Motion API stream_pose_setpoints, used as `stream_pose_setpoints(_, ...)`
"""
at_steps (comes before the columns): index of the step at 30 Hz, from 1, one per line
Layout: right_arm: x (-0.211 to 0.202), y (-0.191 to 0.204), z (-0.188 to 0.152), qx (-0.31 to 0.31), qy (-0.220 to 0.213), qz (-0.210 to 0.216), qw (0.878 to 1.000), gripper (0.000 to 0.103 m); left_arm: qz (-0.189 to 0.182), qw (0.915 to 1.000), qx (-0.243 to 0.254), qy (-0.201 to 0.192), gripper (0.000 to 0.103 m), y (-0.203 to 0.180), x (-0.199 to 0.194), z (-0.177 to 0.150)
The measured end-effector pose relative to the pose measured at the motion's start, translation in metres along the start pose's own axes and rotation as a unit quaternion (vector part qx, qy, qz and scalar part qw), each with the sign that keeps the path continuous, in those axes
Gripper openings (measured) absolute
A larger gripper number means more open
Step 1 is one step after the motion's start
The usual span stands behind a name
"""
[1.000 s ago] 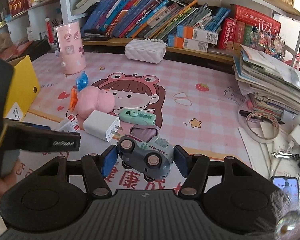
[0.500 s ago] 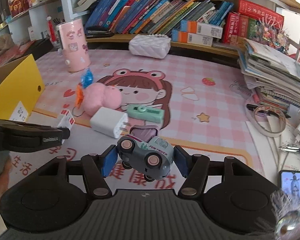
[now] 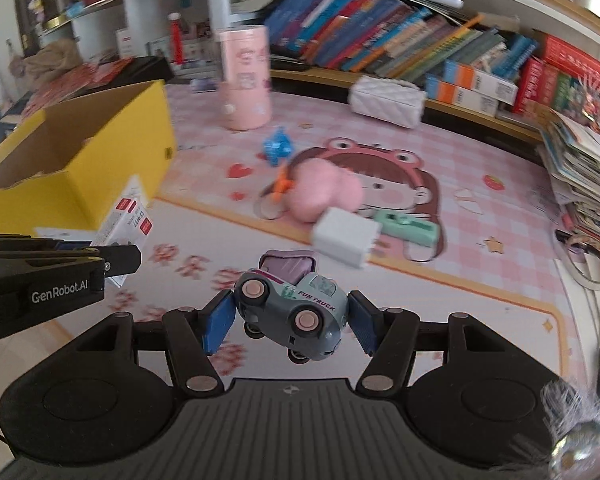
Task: Organize objects
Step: 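Lift the toy car and small box with both tools toward the yellow box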
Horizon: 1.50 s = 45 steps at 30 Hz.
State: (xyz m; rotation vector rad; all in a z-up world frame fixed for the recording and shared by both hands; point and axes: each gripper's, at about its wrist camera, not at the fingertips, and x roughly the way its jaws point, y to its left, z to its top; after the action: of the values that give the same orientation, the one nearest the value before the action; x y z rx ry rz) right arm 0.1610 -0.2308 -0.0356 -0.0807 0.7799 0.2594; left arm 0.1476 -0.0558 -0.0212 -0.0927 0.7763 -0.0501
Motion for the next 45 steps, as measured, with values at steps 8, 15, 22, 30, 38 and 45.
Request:
stream_pose_setpoints(8, -0.017, 0.073, -0.009, -0.026, -0.001, 0.021, 0.999, 0.059, 0.015, 0.9996, -0.021, -0.011, 0.013, 0.062, -0.041, -0.021)
stream_pose_setpoints(15, -0.031, 0.132, -0.023, -0.043, 0.002, 0.042, 0.998, 0.059, 0.025, 0.9991, -0.030, -0.013, 0.013, 0.105, -0.069, -0.039)
stream_pose_setpoints(22, -0.041, 0.173, -0.039, -0.044, 0.006, 0.050, 0.998, 0.059, 0.027, 0.9991, -0.027, -0.016, 0.013, 0.134, -0.090, -0.054)
stream_pose_setpoints(30, -0.052, 0.201, -0.051, -0.042, 0.002, 0.050, 0.998, 0.059, 0.023, 0.9992, -0.022, -0.024, 0.013, 0.154, -0.108, -0.066)
stream_pose_setpoints(38, -0.059, 0.223, -0.053, -0.056, -0.003, 0.050, 0.997, 0.059, 0.022, 0.9986, -0.029, -0.039, 0.013, 0.171, -0.121, -0.070)
stream_pose_setpoints(45, -0.060, 0.239, -0.051, -0.067, -0.004, 0.053, 0.996, 0.059, 0.024, 0.9980, -0.031, -0.049, 0.013, 0.181, -0.128, -0.069)
